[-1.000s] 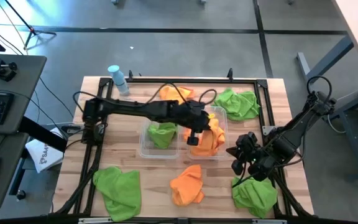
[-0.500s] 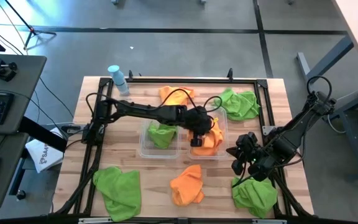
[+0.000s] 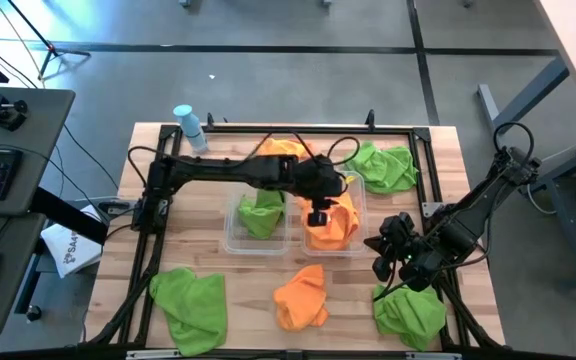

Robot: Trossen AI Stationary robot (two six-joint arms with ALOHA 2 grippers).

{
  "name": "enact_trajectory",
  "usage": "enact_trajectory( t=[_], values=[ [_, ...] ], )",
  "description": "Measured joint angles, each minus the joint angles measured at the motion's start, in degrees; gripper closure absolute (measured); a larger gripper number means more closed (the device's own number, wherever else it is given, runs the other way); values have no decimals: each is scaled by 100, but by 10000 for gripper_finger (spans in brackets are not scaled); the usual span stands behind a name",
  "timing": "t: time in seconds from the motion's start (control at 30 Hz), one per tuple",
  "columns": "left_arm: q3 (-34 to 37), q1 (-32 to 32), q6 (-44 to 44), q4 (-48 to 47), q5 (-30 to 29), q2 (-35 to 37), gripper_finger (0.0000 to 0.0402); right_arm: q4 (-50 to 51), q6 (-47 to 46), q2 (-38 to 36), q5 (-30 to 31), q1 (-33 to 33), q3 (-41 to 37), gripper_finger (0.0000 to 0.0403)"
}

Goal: Sort microfiber towel by color & place in baskets
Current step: Put the orange towel into the right transparent bin, then put the green towel into the left transparent bin

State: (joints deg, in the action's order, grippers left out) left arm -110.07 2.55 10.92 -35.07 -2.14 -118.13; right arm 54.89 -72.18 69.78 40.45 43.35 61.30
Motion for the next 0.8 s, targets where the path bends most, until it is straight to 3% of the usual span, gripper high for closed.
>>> enact_trajectory(
  t=[0.13,0.27,0.47,0.6,0.8],
  values=[
    [-271,-55,-80,-680,182,291,291,111,-365,0,-105,0,0,403],
    [-8,-167,-346,-877,425,827,291,773,-1424,-2,-819,9,0,403],
    [1713,-373,-1201,-266,-78,2192,291,1185,-1840,-2,-1707,165,0,403],
    [2927,-639,-1905,93,-449,3260,291,1198,-2383,-2,-2788,266,0,403],
    [4079,-1153,-3164,157,-1244,4577,291,1396,-3535,156,-3820,675,-22,403]
  ],
)
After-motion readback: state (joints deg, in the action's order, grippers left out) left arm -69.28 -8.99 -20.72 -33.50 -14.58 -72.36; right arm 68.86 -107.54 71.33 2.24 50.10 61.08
